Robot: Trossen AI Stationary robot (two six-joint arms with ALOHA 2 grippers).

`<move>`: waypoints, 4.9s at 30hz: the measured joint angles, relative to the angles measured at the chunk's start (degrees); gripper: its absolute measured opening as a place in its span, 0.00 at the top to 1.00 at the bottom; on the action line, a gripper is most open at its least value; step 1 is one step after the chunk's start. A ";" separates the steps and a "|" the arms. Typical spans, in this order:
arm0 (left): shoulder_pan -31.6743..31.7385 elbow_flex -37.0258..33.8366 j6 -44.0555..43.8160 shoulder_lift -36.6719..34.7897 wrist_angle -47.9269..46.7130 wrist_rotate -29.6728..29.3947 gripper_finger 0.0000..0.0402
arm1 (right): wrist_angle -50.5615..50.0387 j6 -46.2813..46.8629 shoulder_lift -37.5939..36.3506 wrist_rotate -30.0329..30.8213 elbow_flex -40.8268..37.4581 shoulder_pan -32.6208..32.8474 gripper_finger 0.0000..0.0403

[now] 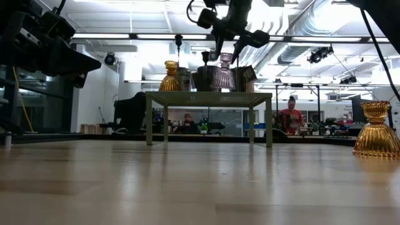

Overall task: Pick & Place candle stick holders
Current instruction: Put the purple glass candle holder on the shelf, then put the orange candle holder on the shelf

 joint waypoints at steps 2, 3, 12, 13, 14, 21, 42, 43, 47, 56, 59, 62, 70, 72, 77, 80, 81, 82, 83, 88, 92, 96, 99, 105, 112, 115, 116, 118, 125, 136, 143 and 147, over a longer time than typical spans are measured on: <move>-0.01 0.00 0.00 -0.02 0.00 0.00 1.00 | 0.11 0.01 0.00 0.32 0.00 0.01 0.60; -0.01 0.00 0.00 -0.01 0.00 -0.01 1.00 | 0.08 0.01 0.00 0.32 0.00 0.01 0.60; 0.00 0.00 0.00 -0.01 0.00 0.00 1.00 | 0.82 0.00 0.30 0.00 0.00 0.20 0.60; 0.00 0.00 0.00 0.00 0.00 0.00 1.00 | 1.49 0.02 0.31 -0.34 0.00 0.41 0.60; -0.02 0.00 0.00 0.00 0.00 0.00 1.00 | 2.18 0.02 0.31 -0.49 0.00 0.56 0.60; 0.00 0.00 0.00 -0.02 0.00 0.00 1.00 | 4.94 0.03 0.31 -1.53 0.00 1.08 0.60; 0.00 0.00 0.00 -0.02 0.00 -0.02 1.00 | 0.49 0.02 0.92 0.36 -0.07 -1.76 0.59; -0.01 0.00 0.00 0.00 0.00 -0.01 1.00 | 0.08 0.02 0.91 0.48 -0.07 -1.86 0.59; -0.01 0.00 0.00 -0.01 0.00 -0.01 1.00 | -1.02 0.01 0.92 0.73 -0.07 -2.22 0.59; 0.00 0.00 0.00 -0.02 0.00 -0.02 1.00 | -1.07 -0.69 1.01 1.03 -0.04 -2.93 0.59; -0.01 0.00 0.00 -0.02 0.00 -0.02 1.00 | -0.63 -1.08 1.68 0.82 0.11 -3.25 0.59; 0.00 0.00 0.00 -0.02 0.00 -0.02 1.00 | -0.18 -1.56 1.78 0.19 0.13 -3.42 0.59; -0.01 0.00 0.00 0.00 0.00 -0.01 1.00 | 0.27 -2.69 1.98 1.03 -0.02 -3.40 0.56; 0.00 0.00 0.00 -0.02 0.00 -0.02 1.00 | 0.74 -2.97 1.99 1.07 -0.07 -3.36 0.55; 0.00 0.00 0.00 -0.02 0.00 0.00 1.00 | 1.22 -3.00 1.99 3.29 -0.07 -3.36 0.55; 0.00 0.00 0.00 -0.01 0.00 0.00 1.00 | 1.64 -3.00 2.01 4.20 -0.09 -3.36 0.55; -0.01 0.00 0.00 0.00 0.00 -0.01 1.00 | 1.80 -3.01 2.01 4.59 -0.09 -3.36 0.55; -0.01 0.00 0.00 -0.01 0.00 0.00 1.00 | 1.91 -3.01 2.01 5.14 -0.09 -3.36 0.55; 0.00 0.00 0.00 -0.02 0.00 0.00 1.00 | 1.96 -3.01 2.01 5.74 -0.09 -3.37 0.55; -0.02 0.00 0.00 0.00 0.00 0.00 1.00 | 2.38 -3.02 2.01 6.28 -0.09 -3.62 0.55; -0.02 0.00 0.00 -0.02 0.00 0.00 1.00 | 2.36 -3.22 2.01 6.26 -0.09 -3.58 0.55; 0.00 0.00 0.00 0.00 0.00 0.00 1.00 | 2.44 -3.24 2.01 6.24 -0.09 -3.58 0.53; 0.00 0.00 0.00 -0.02 0.00 0.00 1.00 | 2.67 -3.24 2.01 6.26 -0.09 -3.58 0.49; 0.00 0.00 0.00 -0.02 0.00 -0.02 1.00 | 2.67 -3.21 2.01 6.26 -0.09 -3.58 0.41; 0.00 0.00 0.00 0.00 0.00 -0.02 1.00 | 3.21 -3.04 1.46 6.35 -0.09 -3.58 0.39; -0.01 0.00 0.00 -0.01 0.00 -0.01 1.00 | 3.28 -3.03 0.43 6.65 -0.09 -3.55 0.39; -0.01 0.00 0.00 0.00 0.00 -0.01 1.00 | 3.28 -3.04 0.11 6.70 -0.07 -3.58 0.39; -0.01 0.00 0.00 0.00 0.00 -0.01 1.00 | 3.28 -3.02 -0.45 6.74 -0.07 -3.58 0.39; 0.00 0.00 0.00 0.00 0.00 0.00 1.00 | 2.00 -3.02 -4.00 7.12 -0.07 -2.11 0.39; 0.00 0.00 0.00 -0.02 0.00 0.00 1.00 | -8.74 2.80 -13.11 12.51 -4.19 6.26 0.39; -0.01 0.00 0.00 0.00 0.00 0.00 1.00 | -9.02 11.71 -21.17 12.07 -17.44 11.64 0.39; 0.00 0.00 0.00 -0.02 -0.02 0.00 1.00 | -9.17 17.46 -25.93 10.90 -26.77 14.98 0.39</move>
